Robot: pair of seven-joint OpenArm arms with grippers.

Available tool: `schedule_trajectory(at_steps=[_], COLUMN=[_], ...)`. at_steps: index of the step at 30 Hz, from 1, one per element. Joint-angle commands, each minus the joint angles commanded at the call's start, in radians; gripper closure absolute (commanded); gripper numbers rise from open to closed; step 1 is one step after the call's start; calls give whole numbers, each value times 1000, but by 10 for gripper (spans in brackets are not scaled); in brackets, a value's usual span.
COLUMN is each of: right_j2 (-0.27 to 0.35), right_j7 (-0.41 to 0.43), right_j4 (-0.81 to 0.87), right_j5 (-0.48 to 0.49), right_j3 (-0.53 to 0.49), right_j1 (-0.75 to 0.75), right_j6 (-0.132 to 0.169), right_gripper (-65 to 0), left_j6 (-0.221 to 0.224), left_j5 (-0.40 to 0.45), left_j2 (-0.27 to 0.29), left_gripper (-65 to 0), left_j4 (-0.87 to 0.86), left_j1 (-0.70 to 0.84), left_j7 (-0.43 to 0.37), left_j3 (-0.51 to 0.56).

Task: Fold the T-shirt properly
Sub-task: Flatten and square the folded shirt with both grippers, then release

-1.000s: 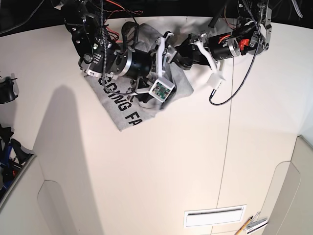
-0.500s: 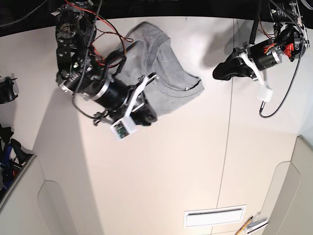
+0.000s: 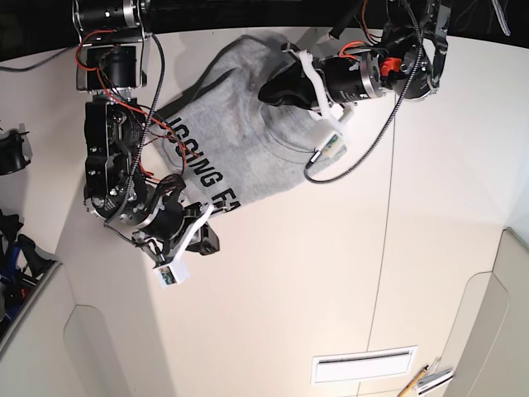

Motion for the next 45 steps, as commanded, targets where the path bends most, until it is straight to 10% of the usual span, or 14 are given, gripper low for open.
schedule_trajectory(at_steps=[10,19,29,45], right_j2=[48,120,87,80], right_j7=[-65,-128,-169,-161], right_j4=[-164,-19,198,244], right_j5=[114,227,334,317], right_j3=[-25,-22,-22,63], right_j1=[-6,-174,-429,-410], right_j6=[79,79,85,86], right_gripper=[0,0,0,0], left_j6=[0,0,0,0], left_j5=[105,130,178,33], left_j2=[-4,-9,-9,-92], left_gripper=[0,0,0,0], left_j4=[-172,-172,-286,-127], left_j1=[-62,-131,-249,-111], left_j7=[-17,-21,-29,25], left_j3=[31,-227,-253,-418])
